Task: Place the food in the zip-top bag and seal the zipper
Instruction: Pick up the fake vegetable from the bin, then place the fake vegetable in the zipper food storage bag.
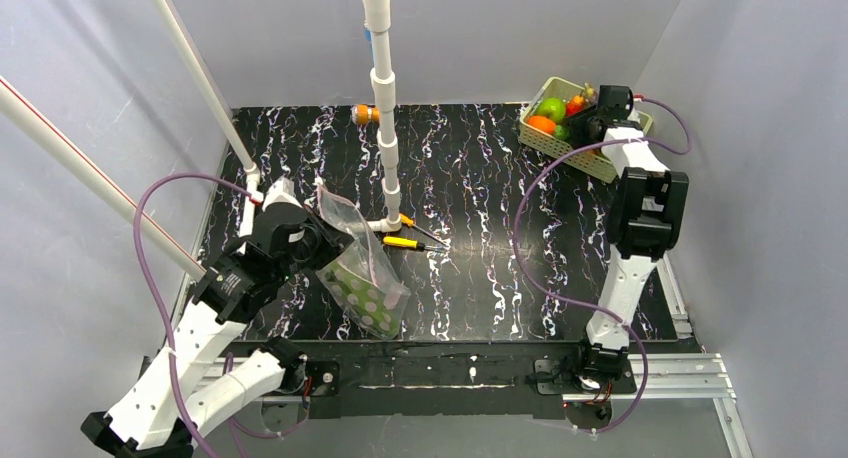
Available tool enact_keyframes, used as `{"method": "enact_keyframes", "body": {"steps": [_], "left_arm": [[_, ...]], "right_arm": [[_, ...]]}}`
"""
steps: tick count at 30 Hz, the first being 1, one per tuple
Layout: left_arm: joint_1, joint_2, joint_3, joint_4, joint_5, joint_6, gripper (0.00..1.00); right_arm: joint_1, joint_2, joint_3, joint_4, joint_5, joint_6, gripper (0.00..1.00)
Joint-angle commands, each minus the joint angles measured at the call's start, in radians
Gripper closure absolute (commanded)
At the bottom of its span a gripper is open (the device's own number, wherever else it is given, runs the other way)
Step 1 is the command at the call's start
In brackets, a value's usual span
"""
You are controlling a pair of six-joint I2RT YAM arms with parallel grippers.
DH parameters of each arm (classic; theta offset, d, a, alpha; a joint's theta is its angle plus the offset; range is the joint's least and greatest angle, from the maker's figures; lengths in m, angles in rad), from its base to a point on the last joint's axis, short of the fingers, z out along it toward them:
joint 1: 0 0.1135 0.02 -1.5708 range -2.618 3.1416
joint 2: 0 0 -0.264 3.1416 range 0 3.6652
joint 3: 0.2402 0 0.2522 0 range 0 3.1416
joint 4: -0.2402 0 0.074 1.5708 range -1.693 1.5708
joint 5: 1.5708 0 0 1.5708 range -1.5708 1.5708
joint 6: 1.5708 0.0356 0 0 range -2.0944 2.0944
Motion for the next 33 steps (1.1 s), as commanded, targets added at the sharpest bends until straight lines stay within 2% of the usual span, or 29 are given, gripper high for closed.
{"method": "enact_keyframes", "body": {"steps": [1, 5, 8, 11, 19, 23, 28, 33], "left_arm": [[0.001, -0.033, 0.008, -0.005, -0.041, 0.006, 1.0], [0.002, 0.006, 0.006, -0.011, -0.016, 0.007, 1.0], [0.001, 0.031, 0.01, -0.02, -0.01, 0.027, 1.0], [0.002, 0.033, 0.017, -0.03, -0.03, 0.064, 1.0], [0.001, 0.034, 0.028, -0.011, -0.055, 0.116, 1.0], [0.001, 0.058, 0.016, 0.019, -0.033, 0.114, 1.0], [0.002, 0.073, 0.013, 0.048, -0.004, 0.099, 1.0], [0.002, 0.061, 0.036, 0.057, 0.012, 0.094, 1.0]], "right_arm": [[0.073, -0.204, -0.159, 0.121, 0.037, 0.05, 0.99], [0.079, -0.305, -0.295, 0.145, 0.037, 0.026, 0.99], [0.08, -0.352, -0.308, 0.126, 0.0, -0.034, 0.99], [0.095, -0.4, -0.324, 0.106, -0.123, -0.07, 0.99], [0.294, -0.636, -0.518, 0.119, -0.445, -0.221, 0.99], [0.423, -0.717, -0.443, -0.086, -0.508, -0.383, 0.99], [0.527, -0.869, -0.38, -0.235, -0.463, -0.536, 0.99], [0.67, -0.906, -0.298, -0.286, -0.519, -0.533, 0.99]]}}
